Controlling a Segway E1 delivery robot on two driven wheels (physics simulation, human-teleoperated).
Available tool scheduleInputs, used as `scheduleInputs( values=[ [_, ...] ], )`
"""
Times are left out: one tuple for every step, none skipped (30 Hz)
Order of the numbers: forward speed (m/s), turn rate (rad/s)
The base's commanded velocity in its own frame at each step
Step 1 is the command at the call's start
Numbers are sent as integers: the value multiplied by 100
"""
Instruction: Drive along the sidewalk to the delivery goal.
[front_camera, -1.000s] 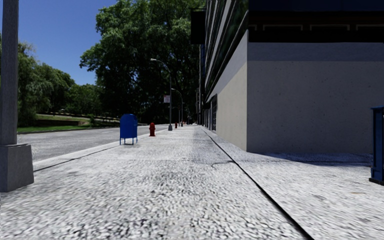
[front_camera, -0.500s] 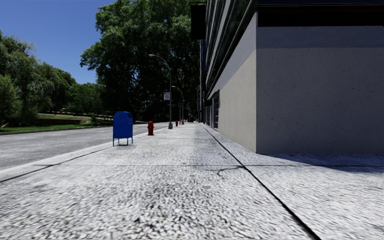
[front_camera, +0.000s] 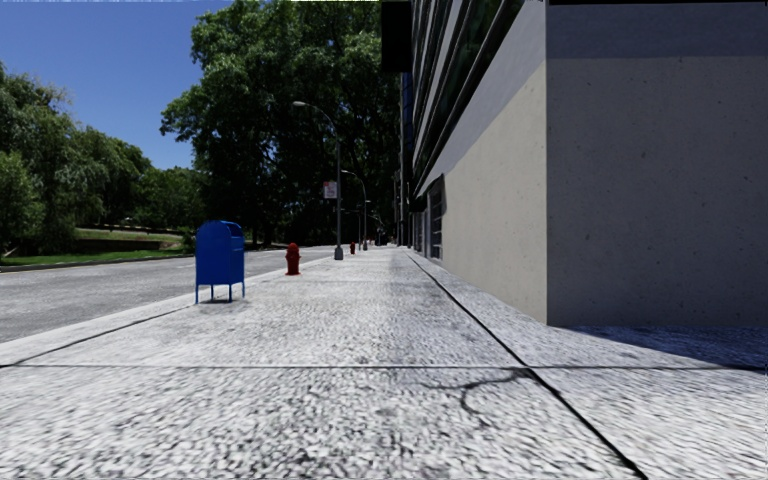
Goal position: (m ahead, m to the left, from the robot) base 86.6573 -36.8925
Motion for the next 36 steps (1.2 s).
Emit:
scheduleInputs(
  values=[
    [200,0],
    [200,0],
    [200,0],
    [200,0],
    [200,0],
    [200,0],
    [200,0],
    [200,0],
    [200,0],
    [200,0],
    [200,0],
    [200,0],
    [200,0],
    [200,0],
    [200,0],
    [200,0],
    [200,0],
    [200,0],
    [200,0],
    [200,0],
    [200,0],
    [200,0],
    [200,0],
    [200,0],
    [200,0],
    [200,0],
    [200,0],
    [200,0],
    [200,0],
    [200,0],
    [200,0],
    [200,0],
    [200,0],
    [200,0],
    [200,0],
    [200,0]
  ],
)
